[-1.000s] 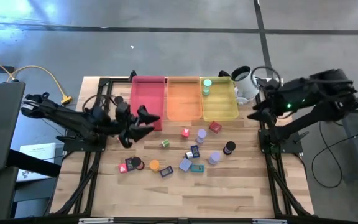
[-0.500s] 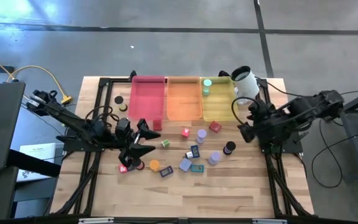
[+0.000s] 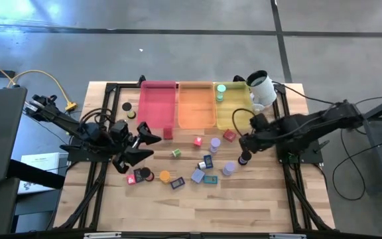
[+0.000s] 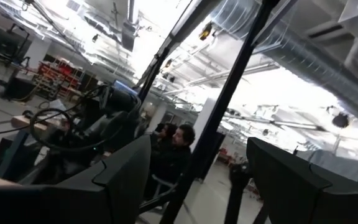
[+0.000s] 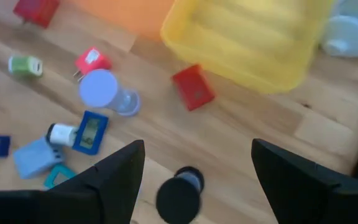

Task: Pick & Place Office items
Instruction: Put the right red charger adapter into the pink bin

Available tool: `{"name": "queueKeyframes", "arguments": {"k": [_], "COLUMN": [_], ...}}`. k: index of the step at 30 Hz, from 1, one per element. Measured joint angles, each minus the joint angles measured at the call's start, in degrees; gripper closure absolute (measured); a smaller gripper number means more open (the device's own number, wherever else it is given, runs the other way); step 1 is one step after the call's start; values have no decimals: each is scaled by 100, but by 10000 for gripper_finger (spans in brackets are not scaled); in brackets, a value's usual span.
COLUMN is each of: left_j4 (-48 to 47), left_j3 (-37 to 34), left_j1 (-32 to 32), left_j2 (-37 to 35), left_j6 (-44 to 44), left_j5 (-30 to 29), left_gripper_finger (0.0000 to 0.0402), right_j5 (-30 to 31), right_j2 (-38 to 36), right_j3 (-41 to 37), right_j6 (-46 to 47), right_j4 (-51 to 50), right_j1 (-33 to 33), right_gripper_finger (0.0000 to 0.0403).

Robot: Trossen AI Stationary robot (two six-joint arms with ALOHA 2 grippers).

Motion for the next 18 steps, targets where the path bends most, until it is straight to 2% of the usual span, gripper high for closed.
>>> {"name": "queueKeyframes", "arguments": {"k": [5, 12, 18], "left_j4": [-193, -347, -422], "left_j3": [0, 0, 0], "left_j1": [88, 62, 6], "left_j2": [-28, -26, -27], "left_j6": [-14, -164, -180], "left_j5": [0, 8, 48], "left_gripper_finger": [142, 142, 142], "right_j5": [-457, -1475, -1591], "right_j2": [272, 673, 1114], "right_j3": [-354, -538, -525], "right_j6": [-770, -1866, -2559], "right_j4": [701, 901, 1282], "right_j1": [-418, -1074, -1333], "right_gripper_finger": [118, 118, 118]}}
